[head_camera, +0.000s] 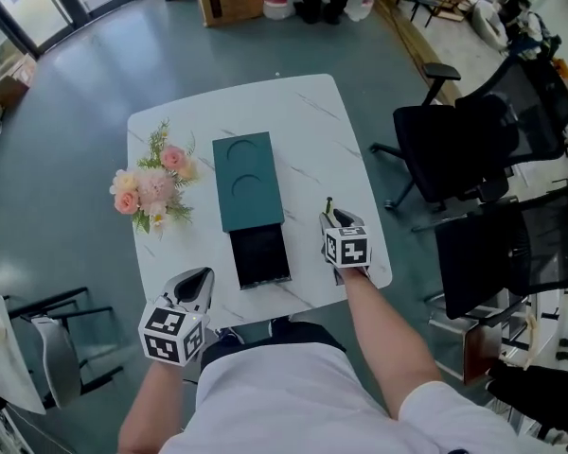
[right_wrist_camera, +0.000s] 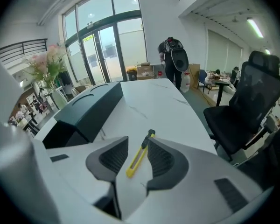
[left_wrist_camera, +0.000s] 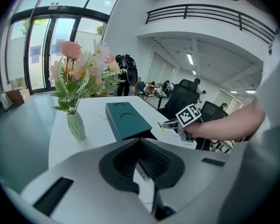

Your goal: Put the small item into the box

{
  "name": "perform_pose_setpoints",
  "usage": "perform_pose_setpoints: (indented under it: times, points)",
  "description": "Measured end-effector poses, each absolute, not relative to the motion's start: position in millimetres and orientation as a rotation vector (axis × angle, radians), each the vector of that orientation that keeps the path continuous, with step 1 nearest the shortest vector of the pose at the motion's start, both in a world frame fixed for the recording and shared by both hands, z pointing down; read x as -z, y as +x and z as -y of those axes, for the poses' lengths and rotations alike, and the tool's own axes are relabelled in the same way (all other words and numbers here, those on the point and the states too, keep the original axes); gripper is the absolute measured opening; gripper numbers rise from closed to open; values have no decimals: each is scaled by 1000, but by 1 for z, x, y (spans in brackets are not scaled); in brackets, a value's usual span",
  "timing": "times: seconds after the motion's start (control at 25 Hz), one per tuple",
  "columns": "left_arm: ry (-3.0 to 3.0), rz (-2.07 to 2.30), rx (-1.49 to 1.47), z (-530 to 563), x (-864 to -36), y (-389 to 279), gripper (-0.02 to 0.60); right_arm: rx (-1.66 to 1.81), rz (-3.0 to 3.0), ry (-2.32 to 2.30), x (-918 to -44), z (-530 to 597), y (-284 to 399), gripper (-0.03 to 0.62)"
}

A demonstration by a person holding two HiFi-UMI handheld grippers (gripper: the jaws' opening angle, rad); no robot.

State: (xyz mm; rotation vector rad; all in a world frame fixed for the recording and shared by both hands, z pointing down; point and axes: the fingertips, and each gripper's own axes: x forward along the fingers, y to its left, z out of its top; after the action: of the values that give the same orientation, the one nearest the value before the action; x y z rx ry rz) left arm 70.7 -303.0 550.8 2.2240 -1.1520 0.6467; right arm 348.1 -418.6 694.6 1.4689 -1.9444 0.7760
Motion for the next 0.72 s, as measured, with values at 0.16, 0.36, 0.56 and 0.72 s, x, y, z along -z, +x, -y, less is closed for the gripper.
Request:
perform_pose_setpoints:
  times: [0.16, 0.36, 0.56, 0.72]
  points:
    - [2196, 1190, -644, 304, -552, 69, 12, -791, 1904, 1451, -712, 435, 349, 144]
    - [2165, 1220, -640, 301, -553, 66, 12, -812, 1859, 1434, -725, 436, 350, 144]
    - [2148, 1242, -634, 299, -555, 60, 12, -787, 1844, 1422, -727, 436, 352, 124]
    - [2143, 1244, -629, 294, -554, 59, 12, -809, 1840, 1434, -726, 433, 355, 120]
